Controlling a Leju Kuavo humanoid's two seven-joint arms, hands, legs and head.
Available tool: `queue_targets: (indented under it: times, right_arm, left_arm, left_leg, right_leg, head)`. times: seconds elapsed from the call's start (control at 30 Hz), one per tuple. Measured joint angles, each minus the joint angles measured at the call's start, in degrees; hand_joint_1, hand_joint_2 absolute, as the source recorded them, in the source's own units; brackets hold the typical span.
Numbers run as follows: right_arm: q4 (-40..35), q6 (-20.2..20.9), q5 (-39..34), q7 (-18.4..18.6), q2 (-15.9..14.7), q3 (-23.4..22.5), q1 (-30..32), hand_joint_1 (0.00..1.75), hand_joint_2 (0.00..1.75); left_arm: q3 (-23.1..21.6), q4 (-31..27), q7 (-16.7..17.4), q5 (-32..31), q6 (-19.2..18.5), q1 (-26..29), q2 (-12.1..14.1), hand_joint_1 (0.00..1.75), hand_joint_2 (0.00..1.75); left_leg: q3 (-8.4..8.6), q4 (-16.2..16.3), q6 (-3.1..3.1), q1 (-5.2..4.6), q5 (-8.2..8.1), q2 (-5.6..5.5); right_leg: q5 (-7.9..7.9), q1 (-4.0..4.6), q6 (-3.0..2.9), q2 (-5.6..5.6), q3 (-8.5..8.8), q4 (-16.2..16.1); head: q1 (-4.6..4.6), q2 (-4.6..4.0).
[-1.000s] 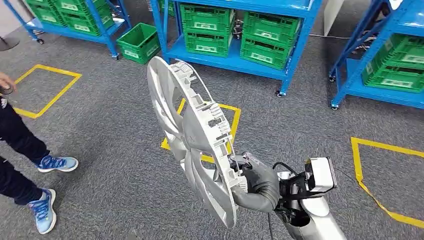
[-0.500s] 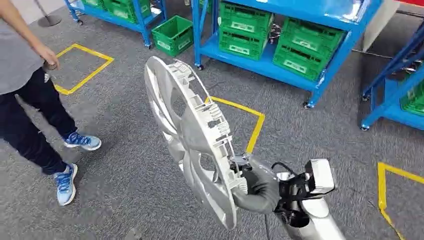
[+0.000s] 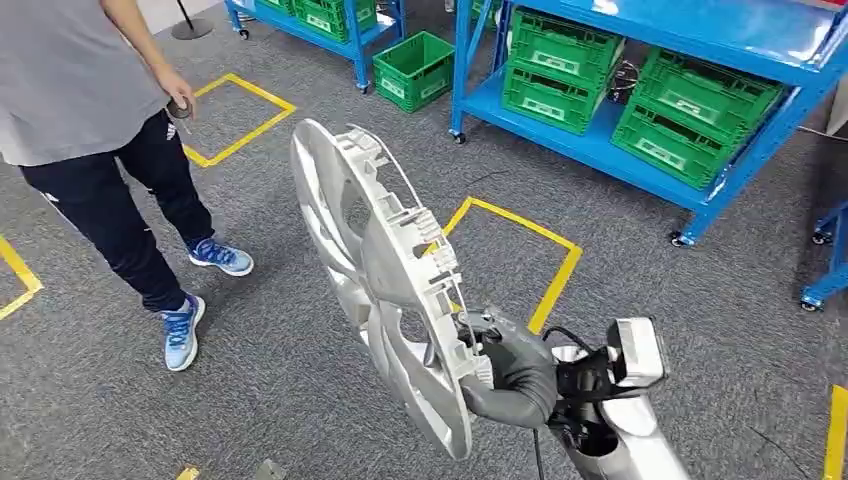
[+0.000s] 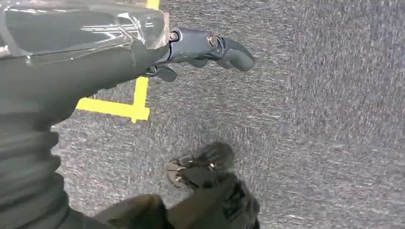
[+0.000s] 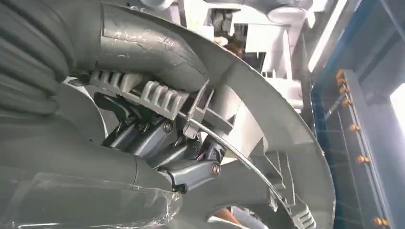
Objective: Take the parts from the cabinet and place them on the table.
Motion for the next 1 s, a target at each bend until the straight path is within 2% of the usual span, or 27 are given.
queue_targets:
  times: [0.03,0.07,0.1,0.13,0.17,0.2,0.23,0.27,0.3,0.37,0.4,0.43,0.47,0.5,0.53,0.57,0.6,0.63,0.67,0.7,0.73,0.77,0.8,0.9,0.93,0.97,1.0]
  right_arm:
    - [-0.02,-0.04,0.00,0.02,-0.02,-0.02,0.02,1.75,1.75]
    - [-0.02,-0.13,0.00,0.02,-0.04,0.02,0.10,1.75,1.75]
    - [-0.04,-0.22,0.00,0.02,-0.07,0.09,0.31,1.75,1.75]
    - [-0.06,-0.24,0.00,0.02,-0.07,0.09,0.56,1.75,1.75]
    - [-0.09,-0.24,-0.02,0.02,-0.07,0.09,0.68,1.75,1.75]
    - [-0.15,-0.24,-0.02,0.02,-0.07,0.11,0.72,1.75,1.75]
    - [-0.33,-0.24,-0.02,0.02,-0.07,0.13,0.74,1.75,1.75]
    - [-0.50,-0.24,-0.04,0.02,-0.07,0.11,0.84,1.75,1.75]
    - [-0.57,-0.22,-0.09,-0.09,-0.13,0.11,0.93,1.75,1.75]
    - [-0.57,-0.24,-0.15,-0.22,-0.04,0.13,1.29,1.75,1.75]
    - [-0.72,-0.24,-0.20,-0.26,0.02,0.13,1.38,1.75,1.75]
    - [-0.98,-0.22,-0.17,-0.24,0.09,0.11,1.53,1.75,1.75]
    - [-1.00,-0.22,-0.17,-0.24,0.09,0.11,1.67,1.75,1.75]
    - [-1.16,-0.22,-0.29,-0.33,0.02,-0.06,1.75,1.75,1.75]
    - [-1.16,-0.31,-0.28,-0.33,-0.06,-0.22,2.00,1.75,1.75]
    - [-1.16,-0.39,-0.28,-0.24,-0.09,-0.39,2.39,1.75,1.75]
    - [-1.16,-0.37,-0.28,-0.13,-0.11,-0.46,2.69,1.75,1.75]
    - [-1.16,-0.31,-0.26,0.04,-0.11,-0.48,2.96,1.75,1.75]
    - [-1.16,-0.17,-0.26,0.11,-0.15,-0.52,3.13,1.75,1.75]
    - [-1.16,-0.15,-0.28,0.13,-0.17,-0.61,3.19,1.75,1.75]
    - [-1.16,-0.02,-0.31,0.13,-0.17,-0.74,3.20,1.75,1.75]
    - [-1.16,-0.02,-0.33,0.13,-0.20,-0.90,3.21,1.75,1.75]
    - [-1.16,-0.02,-0.37,0.11,-0.20,-1.03,3.31,1.75,1.75]
    - [-1.16,0.00,-0.37,0.13,-0.20,-1.11,3.35,1.75,1.75]
    - [-1.16,-0.04,-0.37,0.17,-0.09,-1.11,3.34,1.75,1.75]
    - [-1.16,-0.15,-0.24,0.11,-0.07,-1.14,3.42,1.75,1.75]
    - [-1.18,-0.15,-0.13,-0.31,-0.07,-1.20,3.47,1.75,1.75]
  left_arm:
    - [0.00,0.00,0.00,0.00,0.02,-0.05,0.00,0.00,1.75]
    - [0.00,0.00,0.02,-0.04,0.02,-0.03,-0.02,0.00,1.75]
    - [0.00,0.00,0.02,-0.07,0.02,-0.03,-0.04,0.00,1.75]
    - [0.02,0.00,0.02,-0.09,0.02,-0.02,-0.04,0.00,1.75]
    - [0.02,0.00,0.04,-0.09,0.02,-0.02,0.00,0.00,1.75]
    - [0.02,-0.04,0.04,-0.09,0.02,-0.03,0.02,0.00,1.75]
    - [0.02,-0.20,0.04,-0.09,0.04,-0.05,0.02,0.00,1.75]
    - [0.02,-0.44,0.04,-0.20,0.02,-0.18,0.09,0.00,1.75]
    - [0.00,-0.63,0.02,-0.28,-0.02,-0.31,0.15,0.00,1.75]
    - [0.02,-0.92,0.11,-0.57,-0.13,-0.25,0.31,0.00,1.75]
    - [0.04,-1.18,0.33,-0.59,-0.28,-0.11,0.42,0.00,1.75]
    - [0.04,-1.68,0.61,-0.66,-0.46,0.19,0.44,0.00,1.75]
    - [0.07,-1.97,0.70,-0.68,-0.46,0.23,0.42,0.00,1.75]
    - [0.07,-2.34,0.87,-0.79,-0.61,0.20,0.52,0.00,1.75]
    - [0.07,-2.53,0.92,-0.85,-0.63,0.17,0.52,0.00,1.75]
    - [0.09,-2.69,0.92,-0.87,-0.63,0.22,0.55,0.00,1.75]
    - [0.13,-2.78,0.96,-0.98,-0.61,0.34,0.61,0.00,1.75]
    - [0.18,-2.88,1.05,-1.01,-0.55,0.50,0.66,0.00,1.75]
    - [0.26,-2.97,1.14,-0.90,-0.39,0.60,0.70,0.00,1.75]
    - [0.53,-3.15,1.31,-0.70,-0.26,0.65,0.72,0.00,1.75]
    - [0.79,-3.36,1.38,-0.68,-0.26,0.64,0.74,0.00,1.75]
    - [0.98,-3.43,1.40,-0.66,-0.20,0.57,0.76,0.00,1.75]
    - [1.16,-3.54,1.55,-0.61,-0.15,0.63,0.81,0.00,1.75]
    - [1.62,-3.74,1.62,-0.44,-0.17,1.27,0.90,0.00,1.75]
    - [1.77,-3.91,1.57,0.02,-0.20,1.37,1.23,0.00,1.75]
    - [1.99,-4.04,1.35,0.61,-0.22,1.34,0.94,0.00,1.75]
    - [2.32,-4.39,1.27,0.92,-0.28,1.17,0.94,0.00,1.75]
  left_leg:
    - [-2.31,4.59,-0.19,0.22,-1.85,0.44]
    - [-4.23,8.22,-0.35,0.35,-2.89,0.62]
    - [-5.15,9.72,-0.45,0.43,-2.83,0.71]
    - [-4.53,8.20,-0.40,0.51,-1.47,0.80]
    - [-2.70,4.58,-0.27,0.52,0.59,1.02]
    - [0.39,-1.13,0.08,0.48,3.20,1.77]
    - [3.09,-5.74,0.55,0.25,4.84,3.78]
    - [4.01,-7.44,1.00,-0.64,4.00,6.85]
    - [3.86,-7.62,1.07,-0.70,4.27,6.08]
    - [3.51,-7.62,1.55,-1.00,4.17,4.52]
    - [3.81,-8.30,1.91,-0.96,4.47,3.60]
    - [4.73,-9.30,2.39,0.02,5.06,2.77]
    - [4.87,-9.70,2.59,-0.16,5.20,2.05]
    - [4.81,-9.69,2.86,-0.12,5.41,1.15]
    - [4.77,-9.67,2.87,-0.18,5.40,0.20]
    - [4.74,-9.65,2.88,-0.26,5.39,-0.84]
    - [4.72,-9.61,2.88,-0.30,5.39,-1.80]
    - [4.77,-9.60,2.88,-0.31,5.39,-2.78]
    - [4.84,-9.58,2.85,-0.31,5.38,-3.76]
    - [4.90,-9.45,2.77,-0.29,5.33,-4.82]
    - [4.89,-9.26,2.64,-0.28,5.26,-5.62]
    - [4.59,-8.97,2.32,-0.48,5.17,-6.32]
    - [4.34,-8.74,1.95,-0.65,5.00,-7.07]
    - [3.88,-8.90,0.93,-0.22,5.20,-8.37]
    - [3.73,-8.43,0.78,-0.14,4.84,-7.46]
    - [2.86,-6.77,0.31,-0.59,3.77,-3.46]
    - [1.26,-3.34,-0.02,-0.41,1.90,-1.27]
  right_leg:
    - [-0.07,0.16,-0.11,-0.69,0.00,0.02]
    - [-0.16,0.24,-0.22,-1.37,0.01,0.02]
    - [-0.23,0.29,-0.29,-2.08,0.05,0.03]
    - [-0.33,0.31,-0.36,-2.79,0.16,0.03]
    - [-0.52,0.32,-0.25,-3.39,0.31,0.03]
    - [-0.72,0.37,-0.13,-4.03,0.56,0.01]
    - [-0.88,0.49,0.03,-4.47,0.82,-0.01]
    - [-1.08,1.00,0.36,-4.94,0.96,0.02]
    - [-1.21,1.08,0.65,-5.49,0.96,-0.01]
    - [-1.27,0.89,1.09,-6.95,1.23,-0.31]
    - [-1.42,1.11,1.49,-7.77,1.69,-0.58]
    - [-1.95,0.79,1.76,-6.77,1.45,-0.39]
    - [-2.94,0.76,1.56,-3.89,0.96,1.52]
    - [-5.13,0.67,1.02,-1.55,-1.36,6.32]
    - [-6.77,0.65,0.75,-0.57,-3.64,10.87]
    - [-8.16,0.65,0.66,-0.11,-6.14,15.51]
    - [-8.41,0.65,0.88,0.05,-7.69,17.93]
    - [-7.66,0.64,1.27,0.12,-7.81,17.37]
    - [-5.85,0.61,1.84,0.23,-6.56,13.99]
    - [-3.21,0.52,2.44,0.78,-4.17,8.32]
    - [-1.03,0.34,2.70,2.25,-1.89,3.07]
    - [-0.08,0.21,2.46,4.70,-0.85,0.03]
    - [0.28,0.26,1.62,4.06,-0.42,-0.03]
    - [0.42,0.80,0.52,2.71,-0.42,-0.07]
    - [0.64,-0.06,0.11,2.10,-0.16,-0.42]
    - [0.40,0.17,-0.29,1.51,0.12,-0.49]
    - [0.29,0.37,-0.80,0.85,0.30,-0.48]
  head:
    - [-0.04,0.00]
    - [-0.02,0.00]
    - [-0.06,0.00]
    - [-0.02,0.00]
    - [-0.04,0.00]
    - [-0.04,0.00]
    - [-0.04,0.00]
    - [-0.02,0.00]
    - [0.13,0.00]
    - [0.05,0.00]
    - [0.05,0.00]
    - [0.07,0.00]
    - [0.29,0.00]
    - [0.39,0.00]
    - [0.48,0.00]
    - [0.48,0.00]
    - [0.50,0.00]
    - [0.48,0.00]
    - [0.50,0.00]
    - [0.50,0.00]
    - [0.53,0.00]
    - [0.55,0.00]
    - [0.46,0.00]
    - [0.46,0.00]
    - [0.46,0.00]
    - [0.17,0.00]
    - [-0.04,0.00]
